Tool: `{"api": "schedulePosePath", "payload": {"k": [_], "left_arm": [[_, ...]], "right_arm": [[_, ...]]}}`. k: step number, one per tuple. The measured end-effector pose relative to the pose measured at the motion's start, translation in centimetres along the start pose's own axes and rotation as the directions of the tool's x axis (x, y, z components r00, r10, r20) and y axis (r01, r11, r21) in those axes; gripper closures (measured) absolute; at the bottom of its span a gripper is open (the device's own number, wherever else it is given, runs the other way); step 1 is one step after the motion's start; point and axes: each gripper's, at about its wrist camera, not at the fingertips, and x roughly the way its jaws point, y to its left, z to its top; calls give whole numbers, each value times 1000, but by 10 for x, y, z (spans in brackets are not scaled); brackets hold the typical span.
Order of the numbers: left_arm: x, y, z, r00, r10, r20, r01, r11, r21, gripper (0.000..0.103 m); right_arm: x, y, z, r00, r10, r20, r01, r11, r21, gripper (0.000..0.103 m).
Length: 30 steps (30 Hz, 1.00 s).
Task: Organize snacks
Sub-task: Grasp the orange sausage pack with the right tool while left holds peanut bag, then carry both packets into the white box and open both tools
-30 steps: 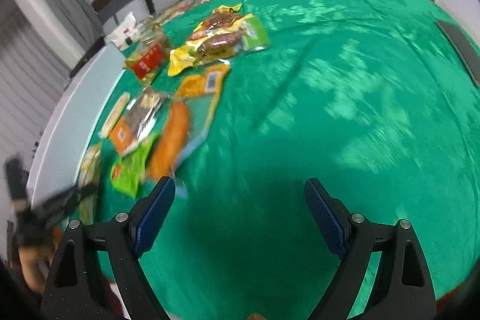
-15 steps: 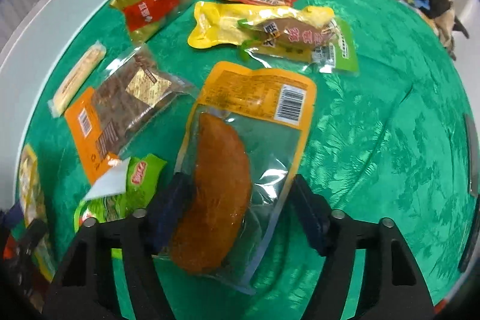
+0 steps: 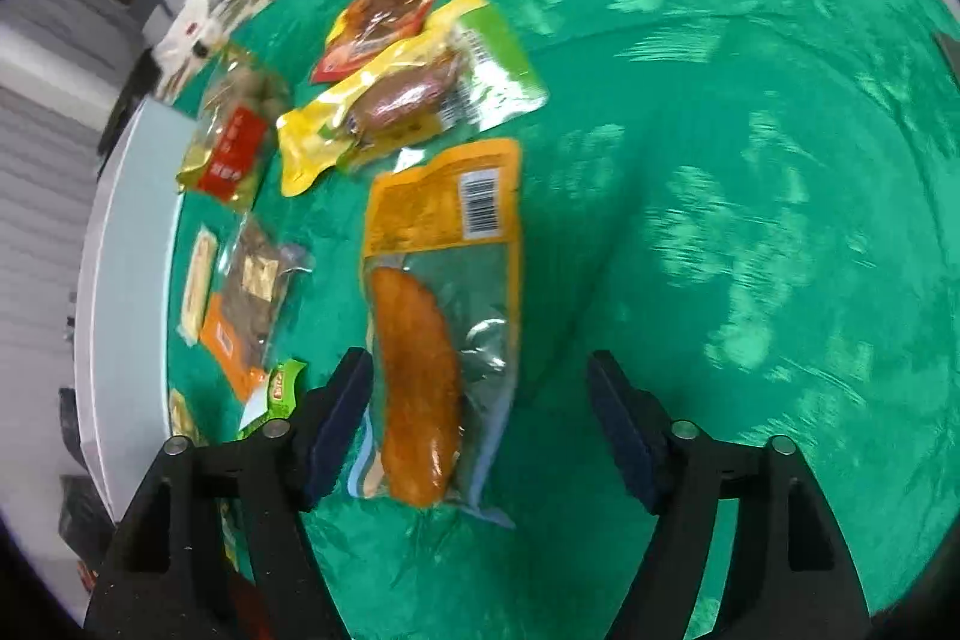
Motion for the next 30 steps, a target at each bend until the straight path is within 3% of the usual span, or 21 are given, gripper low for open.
{"api": "schedulePosePath", "payload": {"k": [6, 7, 9, 10, 12, 13, 15, 16, 18, 20, 21, 22, 25, 28, 30], "left_arm": [[-1, -1, -1, 1000, -4, 2, 4, 1000, 10, 48], [-2, -1, -1, 1000, -4, 1, 4, 1000, 11, 48], [-3, -2, -2, 1000, -4, 0, 4, 1000, 14, 48], [-4, -2, -3, 1000, -3, 1, 3, 1000, 17, 48], [-8, -3, -3, 1000, -7, 5, 7, 1000, 20, 48], [-10, -3, -3, 1000, -14, 9, 14, 1000, 19, 48], [-12, -3, -3, 999, -34, 12, 34, 999, 9, 48], [-13, -3, -2, 999, -44, 13, 44, 999, 2, 48], [-14, -4, 1, 998, -62, 9, 62, 998, -14, 48], [-19, -6, 4, 997, -74, 10, 74, 997, -30, 48], [-23, -6, 6, 996, -83, 13, 84, 996, -42, 48], [-29, -6, 9, 995, -100, 19, 101, 993, -59, 48], [-51, 0, 23, 988, -146, 46, 151, 981, -120, 48], [-81, 21, 43, 982, -162, 98, 178, 967, -183, 48], [-106, 46, 59, 983, -112, 145, 141, 968, -209, 48]], "right_arm": [[27, 38, -20, 991, -134, -8, 133, 988, -74, 21], [40, 49, -23, 986, -168, -6, 167, 982, -85, 13], [51, 71, -27, 960, -276, 45, 279, 943, -178, 11], [57, 87, -33, 936, -334, 108, 351, 892, -283, 10], [55, 88, -36, 939, -313, 140, 342, 876, -341, 16], [51, 78, -33, 951, -288, 115, 310, 898, -313, 17], [36, 66, -32, 946, -296, 133, 322, 899, -295, 52], [28, 55, -32, 944, -303, 131, 329, 902, -280, 52], [18, 35, -33, 963, -242, 116, 264, 934, -241, 53], [0, 8, -33, 992, -95, 88, 106, 985, -138, 52], [-11, -5, -34, 995, -22, 92, 29, 996, -81, 52], [-22, -15, -35, 993, 51, 103, -48, 998, -38, 52], [-48, -24, -37, 980, 147, 134, -149, 989, 4, 52], [-67, 9, -36, 959, 248, 137, -247, 969, -19, 52], [-71, 55, -32, 946, 297, 129, -287, 954, -90, 51]]}}
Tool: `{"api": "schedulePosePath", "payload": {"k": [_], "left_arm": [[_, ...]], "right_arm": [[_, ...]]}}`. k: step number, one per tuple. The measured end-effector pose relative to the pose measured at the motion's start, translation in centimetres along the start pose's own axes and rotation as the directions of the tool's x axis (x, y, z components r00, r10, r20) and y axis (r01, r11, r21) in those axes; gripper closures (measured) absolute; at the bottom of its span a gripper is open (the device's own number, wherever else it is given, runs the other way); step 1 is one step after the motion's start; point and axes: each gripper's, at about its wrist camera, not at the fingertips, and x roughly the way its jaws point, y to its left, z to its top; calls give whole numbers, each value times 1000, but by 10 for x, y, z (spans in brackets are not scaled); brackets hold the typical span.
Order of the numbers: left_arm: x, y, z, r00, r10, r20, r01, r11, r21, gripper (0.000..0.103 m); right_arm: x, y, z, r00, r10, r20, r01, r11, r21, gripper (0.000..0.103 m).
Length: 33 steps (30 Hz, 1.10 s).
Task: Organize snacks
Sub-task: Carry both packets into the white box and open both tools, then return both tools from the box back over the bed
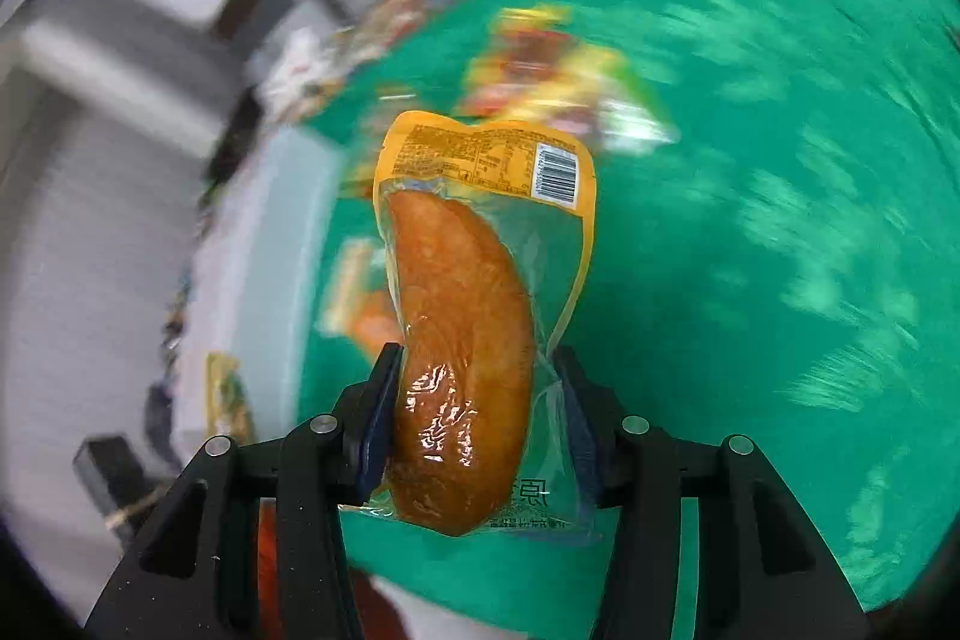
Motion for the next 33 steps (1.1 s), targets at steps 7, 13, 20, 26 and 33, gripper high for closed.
{"api": "schedulePosePath", "payload": {"k": [7, 13, 20, 26, 33], "left_arm": [[-49, 93, 58, 953, 293, 79, -291, 956, -39, 48], [-43, 176, 56, 868, 497, -17, -495, 859, -130, 23], [-59, 179, 34, 875, 484, 9, -476, 863, -166, 23], [-46, 105, 38, 947, 314, 63, -305, 944, -126, 15], [19, -15, -7, 995, 91, -35, -91, 996, 17, 4]], "right_arm": [[63, 212, 5, 965, 222, -142, -253, 927, -276, 49], [157, 324, -19, 958, 179, -225, -247, 911, -329, 20], [159, 312, -31, 975, 149, -167, -200, 911, -360, 21], [127, 193, -28, 991, -117, 66, 134, 877, -461, 21], [55, 1, -45, 884, -411, 223, 464, 830, -310, 21]]}}
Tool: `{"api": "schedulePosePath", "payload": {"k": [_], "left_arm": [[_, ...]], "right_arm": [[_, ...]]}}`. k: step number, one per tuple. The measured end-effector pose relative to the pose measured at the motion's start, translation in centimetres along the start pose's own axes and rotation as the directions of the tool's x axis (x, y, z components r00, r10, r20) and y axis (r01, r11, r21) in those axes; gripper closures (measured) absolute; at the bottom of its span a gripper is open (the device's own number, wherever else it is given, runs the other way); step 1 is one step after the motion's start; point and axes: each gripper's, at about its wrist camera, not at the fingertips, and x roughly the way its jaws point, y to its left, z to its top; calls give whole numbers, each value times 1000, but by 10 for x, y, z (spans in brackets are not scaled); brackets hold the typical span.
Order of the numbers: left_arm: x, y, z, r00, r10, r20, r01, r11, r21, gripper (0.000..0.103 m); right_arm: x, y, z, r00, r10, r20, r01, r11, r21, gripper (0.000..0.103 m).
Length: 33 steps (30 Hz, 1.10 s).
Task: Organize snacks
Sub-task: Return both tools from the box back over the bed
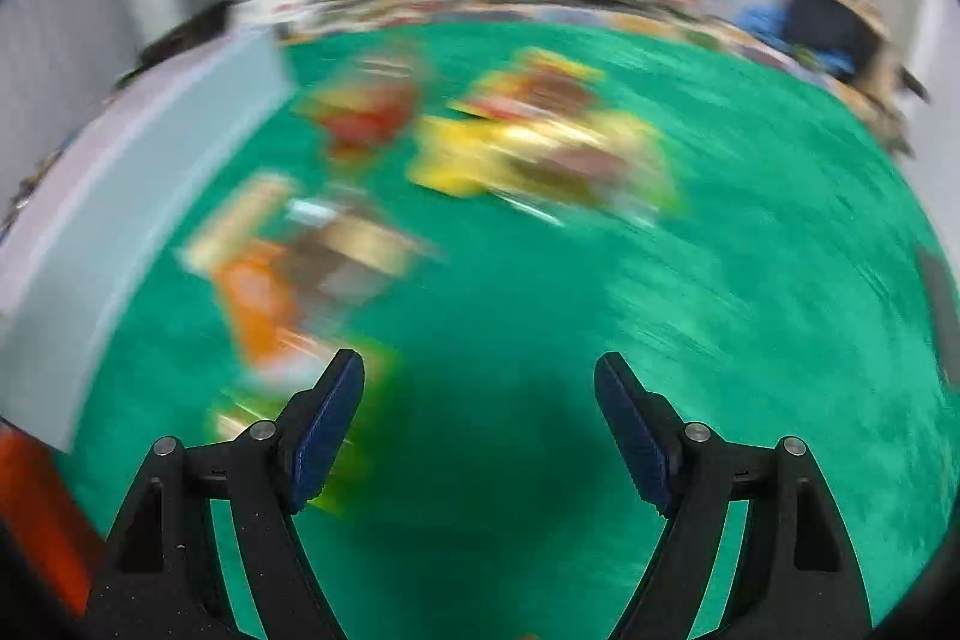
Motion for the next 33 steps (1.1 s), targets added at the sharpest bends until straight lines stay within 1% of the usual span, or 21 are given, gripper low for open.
{"api": "schedulePosePath", "payload": {"k": [1, 2, 4, 6, 8, 9, 12, 14, 17, 20, 21, 30, 33], "left_arm": [[18, -19, -13, 999, -15, -48, 16, 999, 29, 4], [30, -30, -23, 997, -14, -76, 18, 999, 51, 4], [59, -51, -45, 992, 15, -125, -1, 994, 110, 5], [79, -59, -57, 988, 54, -145, -32, 988, 150, 5], [94, -63, -66, 984, 96, -150, -69, 982, 174, 5], [99, -62, -68, 983, 115, -146, -88, 979, 182, 5], [110, -55, -72, 975, 171, -139, -141, 969, 203, 5], [115, -50, -74, 972, 189, -141, -157, 966, 207, 5], [113, -47, -80, 970, 214, -112, -183, 954, 238, 5], [115, -50, -85, 963, 252, -92, -216, 932, 290, 3], [116, -49, -86, 963, 254, -90, -219, 932, 290, 0], [114, -46, -88, 967, 247, -67, -218, 932, 291, 0], [110, -43, -89, 965, 253, -70, -224, 933, 281, 0]], "right_arm": [[-1, -25, -14, 999, -41, -1, 41, 999, 24, 21], [-1, -37, -21, 998, -66, -3, 66, 997, 36, 21], [-2, -66, -38, 993, -121, -4, 121, 990, 66, 21], [-6, -80, -47, 990, -140, -1, 139, 986, 88, 21], [-5, -93, -53, 991, -133, -4, 133, 986, 105, 21], [-7, -95, -53, 991, -130, 8, 129, 987, 97, 21], [-4, -90, -50, 991, -133, 10, 132, 989, 70, 20], [-4, -92, -55, 992, -126, 26, 124, 990, 67, 19], [-6, -93, -59, 992, -122, 35, 120, 991, 67, 18], [-7, -92, -61, 992, -123, 38, 121, 990, 67, 18], [-7, -92, -62, 992, -123, 38, 120, 990, 68, 18], [-7, -91, -62, 992, -123, 39, 120, 990, 67, 18], [-7, -92, -61, 992, -123, 39, 120, 990, 67, 18]]}}
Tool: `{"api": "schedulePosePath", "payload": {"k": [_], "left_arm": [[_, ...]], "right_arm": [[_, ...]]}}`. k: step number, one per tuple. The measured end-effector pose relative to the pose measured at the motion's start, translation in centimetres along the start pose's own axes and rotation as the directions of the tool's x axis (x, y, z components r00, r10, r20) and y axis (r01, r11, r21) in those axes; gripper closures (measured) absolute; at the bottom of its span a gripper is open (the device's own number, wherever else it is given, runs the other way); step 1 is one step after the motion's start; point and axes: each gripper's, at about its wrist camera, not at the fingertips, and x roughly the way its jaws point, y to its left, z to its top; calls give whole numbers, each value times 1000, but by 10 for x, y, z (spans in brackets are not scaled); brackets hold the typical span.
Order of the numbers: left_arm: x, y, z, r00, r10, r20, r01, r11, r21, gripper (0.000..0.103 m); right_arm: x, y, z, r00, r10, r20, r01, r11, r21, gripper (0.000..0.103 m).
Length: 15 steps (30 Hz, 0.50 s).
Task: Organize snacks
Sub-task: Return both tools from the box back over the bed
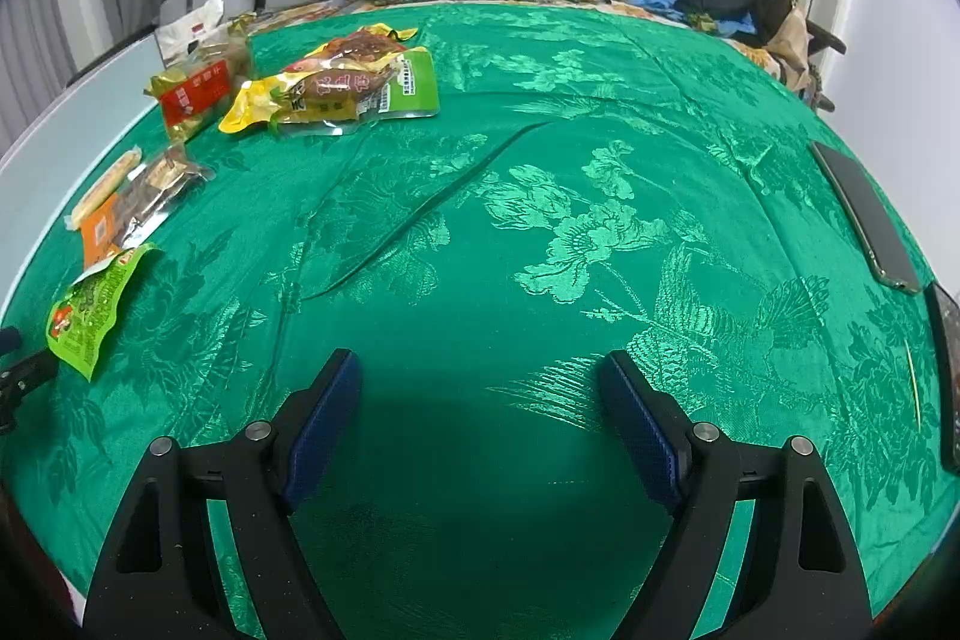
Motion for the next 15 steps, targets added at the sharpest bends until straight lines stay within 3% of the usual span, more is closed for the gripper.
{"api": "schedulePosePath", "payload": {"k": [5, 15], "left_arm": [[-11, 17, -8, 998, -58, 31, 59, 997, -40, 0], [-16, 25, -5, 999, 11, 45, -11, 1000, 5, 0]], "right_arm": [[0, 0, 0, 1000, 0, 0, 0, 1000, 0, 18], [-3, 3, 3, 999, -14, -32, 14, 1000, 11, 18]]}}
